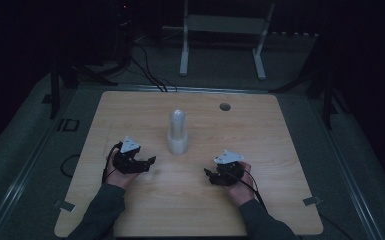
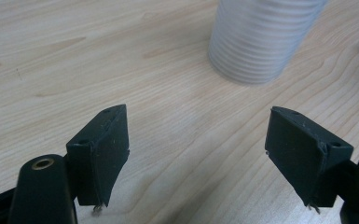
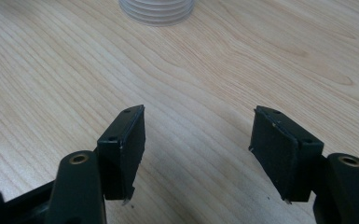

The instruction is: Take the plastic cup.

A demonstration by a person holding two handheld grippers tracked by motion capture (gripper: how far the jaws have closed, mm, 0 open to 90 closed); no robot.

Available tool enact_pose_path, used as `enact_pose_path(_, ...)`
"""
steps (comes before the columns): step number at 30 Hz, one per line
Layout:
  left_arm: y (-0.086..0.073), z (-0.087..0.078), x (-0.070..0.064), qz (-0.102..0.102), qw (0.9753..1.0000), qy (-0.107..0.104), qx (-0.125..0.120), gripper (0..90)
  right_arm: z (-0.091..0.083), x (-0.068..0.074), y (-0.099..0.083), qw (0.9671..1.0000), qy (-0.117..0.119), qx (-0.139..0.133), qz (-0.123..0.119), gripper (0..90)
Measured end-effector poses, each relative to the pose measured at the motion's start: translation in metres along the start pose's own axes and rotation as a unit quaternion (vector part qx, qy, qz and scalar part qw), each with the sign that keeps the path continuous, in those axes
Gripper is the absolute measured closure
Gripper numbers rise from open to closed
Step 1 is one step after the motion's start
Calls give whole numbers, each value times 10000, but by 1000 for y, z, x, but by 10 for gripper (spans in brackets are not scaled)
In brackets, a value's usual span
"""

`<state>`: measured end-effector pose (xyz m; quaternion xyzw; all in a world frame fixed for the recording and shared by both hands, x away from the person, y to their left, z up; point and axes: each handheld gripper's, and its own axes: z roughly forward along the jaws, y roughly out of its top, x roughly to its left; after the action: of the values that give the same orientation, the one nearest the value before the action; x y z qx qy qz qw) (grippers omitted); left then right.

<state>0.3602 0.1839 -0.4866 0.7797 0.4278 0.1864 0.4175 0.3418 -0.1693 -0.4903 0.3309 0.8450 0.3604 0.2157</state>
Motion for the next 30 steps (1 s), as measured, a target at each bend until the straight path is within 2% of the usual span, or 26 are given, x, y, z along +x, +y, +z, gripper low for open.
enact_pose_path(1, 0, -1, 1, -37, 10000, -35, -40, 216, 0, 1, 1, 10000, 64, -15, 60, 350)
enact_pose_path(6, 3, -5, 1, -61, 9999, -44, -131, 216, 2, 3, 1, 9999, 100, -13, 23, 350)
enact_pose_path(13, 9, -11, -2, -3, 9997, -83, -239, 216, 3, 7, 5, 9998, 220, -10, -8, 349)
enact_pose_path(21, 22, -24, -4, 40, 9985, -191, -502, 217, 2, 10, 17, 9995, 300, -79, -65, 349)
enact_pose_path(25, 28, -30, -8, 109, 9977, -242, -616, 219, 4, 14, 29, 9992, 345, -161, -126, 349)
enact_pose_path(30, 40, -34, -12, 314, 9970, -295, -637, 228, 7, 16, 42, 9988, 379, -239, -189, 350)
